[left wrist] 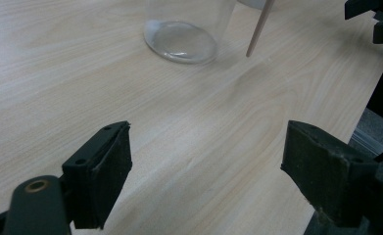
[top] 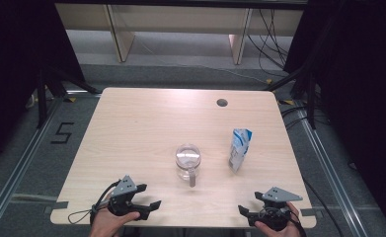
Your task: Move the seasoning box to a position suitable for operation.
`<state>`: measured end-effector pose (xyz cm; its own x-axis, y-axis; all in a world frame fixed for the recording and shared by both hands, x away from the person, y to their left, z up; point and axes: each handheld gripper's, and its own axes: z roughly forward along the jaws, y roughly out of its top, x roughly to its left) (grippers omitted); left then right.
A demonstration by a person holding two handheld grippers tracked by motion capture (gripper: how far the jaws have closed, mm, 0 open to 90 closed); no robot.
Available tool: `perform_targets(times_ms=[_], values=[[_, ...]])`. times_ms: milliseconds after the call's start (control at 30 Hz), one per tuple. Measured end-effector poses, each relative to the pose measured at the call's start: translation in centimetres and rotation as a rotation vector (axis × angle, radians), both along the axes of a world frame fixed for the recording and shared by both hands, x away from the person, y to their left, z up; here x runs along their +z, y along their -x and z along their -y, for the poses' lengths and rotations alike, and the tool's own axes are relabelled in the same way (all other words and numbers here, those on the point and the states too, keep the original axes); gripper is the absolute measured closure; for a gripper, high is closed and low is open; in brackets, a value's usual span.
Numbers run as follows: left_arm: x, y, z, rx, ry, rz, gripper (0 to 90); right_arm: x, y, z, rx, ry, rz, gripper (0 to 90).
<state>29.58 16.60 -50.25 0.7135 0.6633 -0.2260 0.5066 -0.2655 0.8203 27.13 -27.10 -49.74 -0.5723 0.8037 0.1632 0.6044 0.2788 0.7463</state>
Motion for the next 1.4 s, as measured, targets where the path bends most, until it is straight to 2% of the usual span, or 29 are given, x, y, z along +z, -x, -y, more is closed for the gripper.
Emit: perform_targets(times_ms=[33,100,133,167,200,233,267,300,333,400,500,600,700,800,833,867,900,933,967,1033,1067,1100,1167,1233,1267,1333,1400], values=[[0.1,0.0,0.0,-0.003,-0.012,0.001,18.0,0.1,-0.1,0.2,0.028,0.015,0.017,20.6],[0.1,0.1,0.3,0.002,0.007,-0.004,18.3,0.1,-0.1,0.2,0.028,0.014,0.017,20.6],[0.2,0.1,0.5,0.001,0.007,-0.003,18.6,0.0,-0.2,0.2,0.026,0.009,0.023,20.6],[0.3,0.2,0.8,0.001,0.009,0.002,19.0,0.1,0.0,0.0,0.001,-0.008,0.002,20.4],[0.3,0.2,0.8,0.001,0.009,0.002,19.5,0.1,0.0,0.0,0.001,-0.008,0.002,20.4],[0.3,0.1,1.0,-0.002,0.013,0.013,19.8,0.1,-0.1,0.2,0.000,-0.006,0.012,20.3],[0.4,0.1,1.3,0.002,0.026,0.003,20.0,0.1,-0.3,0.4,0.022,0.010,0.034,20.3],[0.4,0.1,1.5,-0.001,0.027,0.004,20.0,0.1,-0.3,0.4,0.022,0.010,0.034,20.3],[0.4,0.1,1.7,-0.008,0.022,0.012,20.8,0.1,-0.1,0.3,-0.003,0.000,0.014,20.3],[0.3,0.1,2.3,-0.011,0.023,0.020,22.0,0.2,-0.2,0.5,0.006,0.011,0.042,20.3],[0.3,0.1,3.0,-0.022,0.012,0.020,24.7,0.2,-0.2,0.6,0.001,0.008,0.045,20.3],[0.4,0.0,3.8,-0.042,0.002,0.030,28.0,0.2,-0.2,0.6,0.002,0.009,0.050,20.6],[0.6,-0.2,4.6,-0.043,0.016,0.051,34.5,0.3,0.0,0.4,-0.021,-0.023,0.018,20.9],[0.8,-0.5,5.6,-0.062,0.010,0.066,37.8,0.2,0.0,0.5,-0.022,-0.020,0.032,21.0],[0.8,-0.7,6.0,-0.069,0.008,0.067,39.9,0.2,-0.2,0.7,-0.006,-0.005,0.047,21.0],[0.8,-0.9,6.5,-0.080,0.011,0.068,42.8,0.2,-0.1,0.6,-0.014,-0.022,0.033,21.0],[0.8,-0.9,6.8,-0.075,0.001,0.067,44.4,0.2,-0.2,0.6,-0.012,-0.023,0.033,21.0],[0.8,-1.0,7.3,-0.079,0.008,0.068,44.4,0.2,-0.2,0.6,-0.012,-0.023,0.033,21.0],[0.8,-1.2,7.7,-0.083,0.019,0.081,48.1,0.3,-0.1,0.7,-0.010,-0.019,0.030,21.1],[1.0,-1.5,8.3,-0.092,0.005,0.106,49.7,0.3,-0.1,0.7,-0.009,-0.018,0.029,21.1],[1.0,-1.5,8.6,-0.085,0.008,0.108,52.4,0.3,0.0,0.5,-0.024,-0.026,0.008,21.2],[1.1,-1.7,8.8,-0.080,-0.001,0.118,52.4,0.3,0.0,0.5,-0.024,-0.026,0.008,21.2],[1.0,-1.9,9.5,-0.066,0.005,0.119,54.5,0.2,-0.1,0.7,-0.010,-0.017,0.038,21.3],[1.0,-2.1,9.8,-0.055,-0.010,0.119,56.2,0.2,-0.2,0.7,-0.003,-0.015,0.046,21.3],[1.0,-2.1,10.1,-0.047,-0.015,0.120,57.1,0.2,-0.1,0.5,-0.017,-0.027,0.034,21.3],[0.9,-2.4,10.3,-0.055,-0.030,0.135,57.7,0.1,-0.2,0.6,-0.005,-0.018,0.045,21.3],[0.8,-2.6,10.6,-0.045,-0.037,0.141,59.8,0.2,-0.2,0.6,-0.002,-0.024,0.031,21.4]])
